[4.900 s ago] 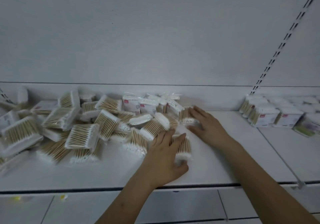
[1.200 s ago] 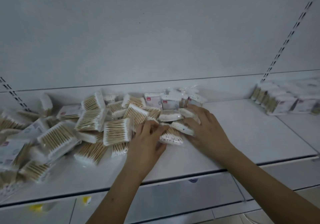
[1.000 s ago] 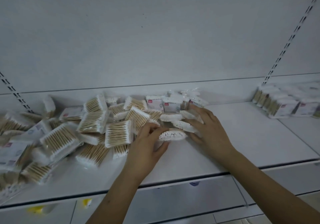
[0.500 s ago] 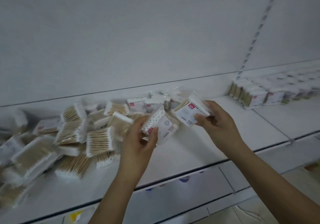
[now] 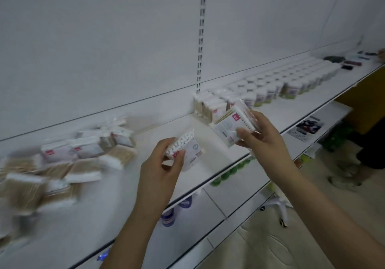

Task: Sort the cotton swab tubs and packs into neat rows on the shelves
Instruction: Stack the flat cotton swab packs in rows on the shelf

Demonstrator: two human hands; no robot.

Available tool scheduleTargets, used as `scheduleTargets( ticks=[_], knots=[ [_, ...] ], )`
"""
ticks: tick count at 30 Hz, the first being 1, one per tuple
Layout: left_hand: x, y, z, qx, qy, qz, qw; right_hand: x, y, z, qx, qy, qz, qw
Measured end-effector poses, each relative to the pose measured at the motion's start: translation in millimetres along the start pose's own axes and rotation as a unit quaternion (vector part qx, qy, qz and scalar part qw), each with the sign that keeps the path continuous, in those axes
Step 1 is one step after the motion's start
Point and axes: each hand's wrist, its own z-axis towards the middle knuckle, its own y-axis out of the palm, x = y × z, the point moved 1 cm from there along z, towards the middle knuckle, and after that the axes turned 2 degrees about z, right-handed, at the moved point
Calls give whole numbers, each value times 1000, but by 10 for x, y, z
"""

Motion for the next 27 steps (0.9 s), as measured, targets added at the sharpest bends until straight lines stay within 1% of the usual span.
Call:
scheduleTargets(
  ticks=[4, 8, 12, 18, 22, 25, 27],
  knots=[
    [107, 571, 93, -12, -6, 24, 1000, 229, -604, 266, -11, -13, -19, 1000],
    [192, 1153, 225, 10, -28, 37, 999, 488, -1122, 665, -41, -4, 10, 999],
    [243, 1626, 387, 33, -38, 62, 997, 712, -1422, 1038, -69, -1, 4, 998],
    [171, 1912, 705, 78, -17, 156, 985, 815, -1472, 1535, -124, -66, -107, 984],
    [38, 1954, 973, 67, -24, 189, 979, 938, -1389, 1802, -144, -85, -155, 974],
    [-73, 1967, 1209, 54, -9, 211, 976, 1046, -1285, 2016, -160, -120, -226, 953],
    [-118, 1944, 1352, 59, -4, 234, 971, 1084, -1200, 2147, -187, -153, -266, 933]
  ],
)
